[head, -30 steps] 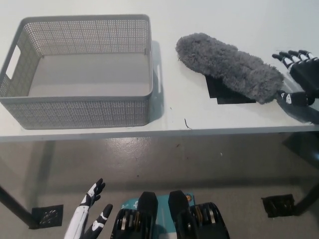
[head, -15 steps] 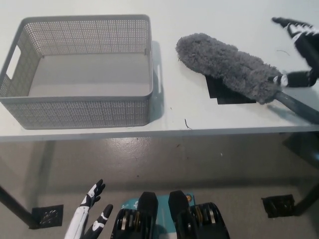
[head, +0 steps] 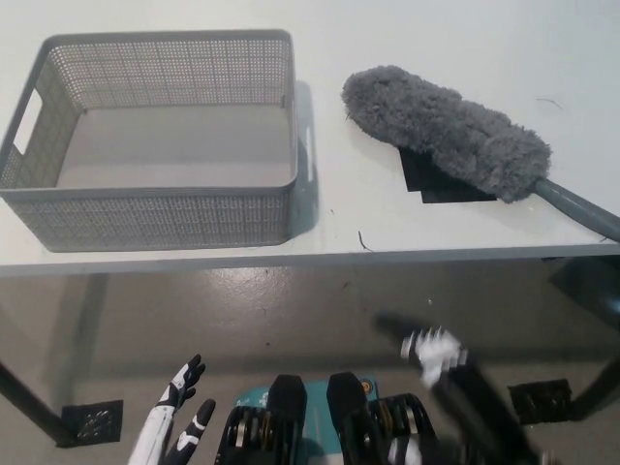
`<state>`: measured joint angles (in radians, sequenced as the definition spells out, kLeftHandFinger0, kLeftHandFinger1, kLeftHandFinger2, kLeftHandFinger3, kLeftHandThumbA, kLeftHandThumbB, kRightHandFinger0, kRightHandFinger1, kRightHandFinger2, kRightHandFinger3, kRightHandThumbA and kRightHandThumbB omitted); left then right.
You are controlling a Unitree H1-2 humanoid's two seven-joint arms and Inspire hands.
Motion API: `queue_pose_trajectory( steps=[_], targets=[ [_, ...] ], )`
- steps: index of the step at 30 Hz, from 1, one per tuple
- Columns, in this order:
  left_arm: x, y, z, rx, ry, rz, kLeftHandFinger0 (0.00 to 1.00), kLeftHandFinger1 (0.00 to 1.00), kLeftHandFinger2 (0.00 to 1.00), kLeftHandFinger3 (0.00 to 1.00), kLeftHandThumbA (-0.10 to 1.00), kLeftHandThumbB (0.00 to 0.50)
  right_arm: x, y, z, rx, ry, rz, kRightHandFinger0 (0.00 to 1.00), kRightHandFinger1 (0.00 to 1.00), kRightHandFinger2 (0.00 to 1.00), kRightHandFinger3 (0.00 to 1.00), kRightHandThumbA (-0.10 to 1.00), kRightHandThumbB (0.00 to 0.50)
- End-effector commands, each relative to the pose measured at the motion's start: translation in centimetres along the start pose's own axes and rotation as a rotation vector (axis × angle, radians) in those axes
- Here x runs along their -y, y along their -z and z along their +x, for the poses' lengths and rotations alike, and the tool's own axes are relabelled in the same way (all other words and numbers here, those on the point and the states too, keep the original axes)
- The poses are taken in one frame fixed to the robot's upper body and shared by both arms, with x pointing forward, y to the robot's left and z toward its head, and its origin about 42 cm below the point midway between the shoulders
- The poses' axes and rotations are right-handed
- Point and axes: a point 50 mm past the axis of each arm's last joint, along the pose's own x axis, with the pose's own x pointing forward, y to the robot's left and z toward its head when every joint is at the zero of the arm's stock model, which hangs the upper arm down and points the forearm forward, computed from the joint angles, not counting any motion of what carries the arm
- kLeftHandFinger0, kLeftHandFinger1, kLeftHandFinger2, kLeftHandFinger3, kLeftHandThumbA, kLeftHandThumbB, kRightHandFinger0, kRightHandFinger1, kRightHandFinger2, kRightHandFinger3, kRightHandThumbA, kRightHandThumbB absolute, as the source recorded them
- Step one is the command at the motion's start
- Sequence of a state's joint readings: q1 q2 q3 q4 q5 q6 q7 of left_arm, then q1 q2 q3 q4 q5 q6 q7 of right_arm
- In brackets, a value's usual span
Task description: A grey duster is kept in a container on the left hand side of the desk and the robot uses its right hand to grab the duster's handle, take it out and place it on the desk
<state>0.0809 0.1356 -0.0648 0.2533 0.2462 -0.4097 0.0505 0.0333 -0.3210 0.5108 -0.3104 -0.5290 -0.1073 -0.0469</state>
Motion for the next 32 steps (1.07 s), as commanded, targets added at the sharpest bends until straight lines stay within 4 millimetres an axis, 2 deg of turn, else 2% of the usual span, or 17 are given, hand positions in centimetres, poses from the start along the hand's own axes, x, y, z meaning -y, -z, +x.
queue_pose_trajectory(
  steps=[1,2,3,4,5,8,9,10,11,14,15,16,17,21,27,30,32],
  targets=[
    [0.4,-1.8,1.7,0.121,0.041,-0.035,1.00,1.00,1.00,1.00,0.94,0.134,4.0,-16.4,-8.4,0.528,0.881,0.250,1.00,1.00,1.00,1.00,0.82,0.003],
    [0.4,-1.8,1.7,0.121,0.042,-0.034,1.00,1.00,1.00,1.00,0.94,0.133,3.8,-16.5,-8.4,0.521,0.865,0.276,1.00,1.00,1.00,1.00,0.72,0.001],
    [0.7,-1.7,1.5,0.115,0.047,-0.040,1.00,1.00,1.00,1.00,0.92,0.137,3.1,-15.3,-8.5,0.429,0.825,0.287,1.00,1.00,1.00,1.00,0.81,0.083],
    [0.8,-1.7,1.4,0.113,0.051,-0.045,1.00,1.00,1.00,1.00,0.90,0.122,1.7,-11.9,-7.7,0.338,0.764,0.310,1.00,1.00,1.00,1.00,1.00,0.220],
    [0.9,-1.6,1.1,0.110,0.052,-0.046,1.00,1.00,1.00,1.00,0.90,0.120,0.9,-9.4,-7.1,0.291,0.735,0.306,1.00,1.00,1.00,1.00,1.00,0.224],
    [0.9,-1.6,1.0,0.109,0.052,-0.046,1.00,1.00,1.00,1.00,0.89,0.120,0.7,-9.1,-7.1,0.283,0.736,0.302,1.00,1.00,1.00,1.00,1.00,0.226],
    [1.0,-1.7,1.1,0.111,0.057,-0.054,1.00,1.00,1.00,1.00,0.89,0.114,-1.1,0.8,-4.6,-0.021,0.663,0.417,1.00,1.00,1.00,1.00,1.00,0.197],
    [1.0,-1.7,1.2,0.113,0.059,-0.058,1.00,1.00,1.00,1.00,0.88,0.114,-1.3,2.7,-4.3,-0.076,0.651,0.447,1.00,1.00,1.00,1.00,1.00,0.198],
    [1.0,-1.7,1.2,0.114,0.059,-0.055,1.00,1.00,1.00,1.00,0.88,0.117,-1.4,3.9,-4.2,-0.106,0.633,0.456,1.00,1.00,1.00,1.00,1.00,0.245],
    [1.0,-1.7,1.2,0.115,0.062,-0.055,1.00,1.00,1.00,1.00,0.88,0.116,-1.4,4.4,-4.2,-0.122,0.631,0.463,1.00,1.00,1.00,1.00,1.00,0.248],
    [1.0,-1.8,1.2,0.117,0.066,-0.054,1.00,1.00,1.00,1.00,0.89,0.125,-1.7,6.0,-4.2,-0.166,0.609,0.426,1.00,1.00,1.00,1.00,1.00,0.260],
    [1.2,-1.8,1.3,0.119,0.071,-0.055,1.00,1.00,1.00,1.00,0.89,0.125,-2.5,8.8,-4.4,-0.252,0.552,0.377,1.00,1.00,1.00,1.00,1.00,0.263],
    [1.2,-1.8,1.4,0.118,0.072,-0.055,1.00,1.00,1.00,1.00,0.89,0.124,-3.0,9.8,-4.6,-0.285,0.524,0.363,1.00,1.00,1.00,1.00,1.00,0.262],
    [1.2,-1.8,1.2,0.117,0.081,-0.051,1.00,1.00,1.00,1.00,0.89,0.114,-3.4,10.0,-4.8,-0.302,0.501,0.383,1.00,1.00,1.00,1.00,1.00,0.284],
    [1.5,-1.8,1.1,0.118,0.100,-0.045,1.00,1.00,1.00,1.00,0.89,0.108,-4.1,9.9,-5.1,-0.307,0.450,0.407,1.00,1.00,1.00,1.00,1.00,0.286],
    [1.4,-1.9,1.1,0.124,0.092,-0.045,1.00,1.00,1.00,1.00,0.91,0.120,-4.7,9.8,-4.4,-0.299,0.386,0.389,1.00,1.00,1.00,1.00,1.00,0.333],
    [1.4,-2.0,1.1,0.126,0.092,-0.045,1.00,1.00,1.00,1.00,0.92,0.119,-4.8,9.8,-4.3,-0.306,0.382,0.387,1.00,1.00,1.00,1.00,1.00,0.328]
  ],
)
